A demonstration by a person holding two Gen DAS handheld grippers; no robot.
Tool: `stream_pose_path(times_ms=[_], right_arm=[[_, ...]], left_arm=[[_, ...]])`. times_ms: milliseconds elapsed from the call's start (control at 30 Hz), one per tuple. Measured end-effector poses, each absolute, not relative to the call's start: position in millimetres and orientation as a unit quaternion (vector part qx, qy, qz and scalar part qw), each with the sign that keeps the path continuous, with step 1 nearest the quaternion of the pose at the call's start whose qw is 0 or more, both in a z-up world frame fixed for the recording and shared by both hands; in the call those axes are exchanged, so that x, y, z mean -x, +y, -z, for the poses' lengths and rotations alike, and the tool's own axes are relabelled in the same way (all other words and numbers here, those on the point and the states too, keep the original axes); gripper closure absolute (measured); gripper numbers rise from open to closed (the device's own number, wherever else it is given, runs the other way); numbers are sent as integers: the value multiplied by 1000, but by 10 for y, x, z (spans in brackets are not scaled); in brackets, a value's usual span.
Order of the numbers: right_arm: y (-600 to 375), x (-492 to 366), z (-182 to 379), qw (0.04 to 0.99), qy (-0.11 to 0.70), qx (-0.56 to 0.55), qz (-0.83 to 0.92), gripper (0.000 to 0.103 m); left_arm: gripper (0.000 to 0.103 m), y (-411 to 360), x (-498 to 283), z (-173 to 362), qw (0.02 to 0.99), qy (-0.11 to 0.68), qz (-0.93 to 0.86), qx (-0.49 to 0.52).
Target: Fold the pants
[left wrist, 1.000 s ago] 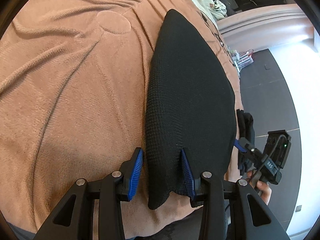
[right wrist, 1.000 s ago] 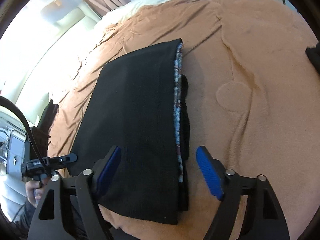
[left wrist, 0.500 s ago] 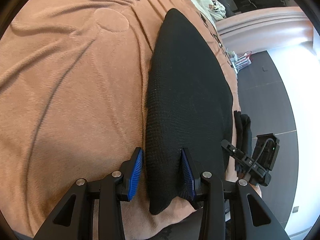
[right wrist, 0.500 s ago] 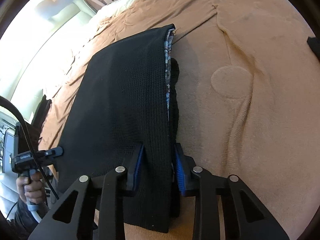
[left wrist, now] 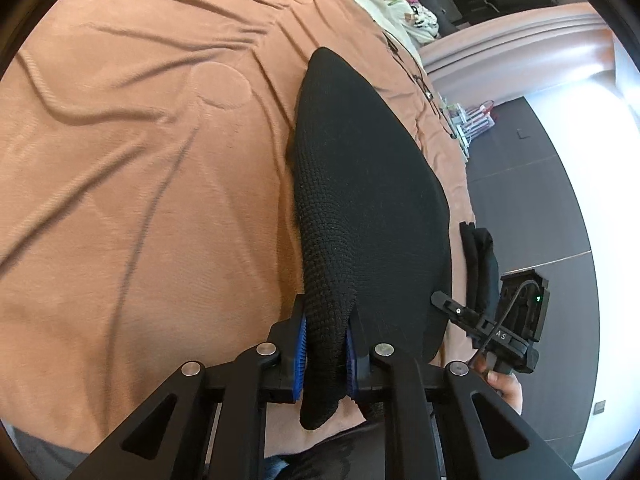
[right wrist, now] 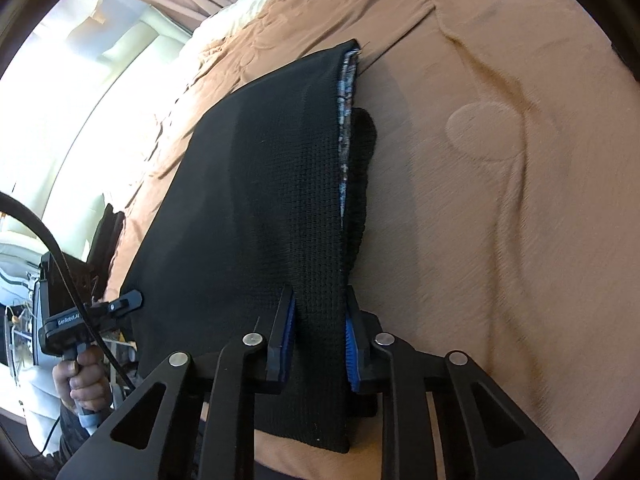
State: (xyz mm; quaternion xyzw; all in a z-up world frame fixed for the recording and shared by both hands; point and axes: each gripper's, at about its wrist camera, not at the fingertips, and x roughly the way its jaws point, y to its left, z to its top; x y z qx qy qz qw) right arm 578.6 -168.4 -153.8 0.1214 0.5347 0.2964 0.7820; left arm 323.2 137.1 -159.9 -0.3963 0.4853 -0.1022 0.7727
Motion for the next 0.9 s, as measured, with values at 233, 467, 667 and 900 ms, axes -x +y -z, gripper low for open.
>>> stream_pose_path(times_ms=[233, 467, 667, 900], right_arm=[[-1507, -5634, 1543, 768, 556, -120, -296, 85], [-1351, -5456, 1578, 758, 567, -125, -297, 85], [-1303, -5330, 1681, 752, 566, -146, -304, 85], [-1475, -5470, 1576, 764, 539, -177, -307, 66]], left_arm=[[86, 1533, -3040, 1573, 772, 489, 102, 394], [86, 1698, -2821, 1582, 771, 498, 92, 385], [84, 1734, -2861, 1614, 764, 517, 88, 374], [54, 1838, -3010, 1653, 766, 538, 46, 348]])
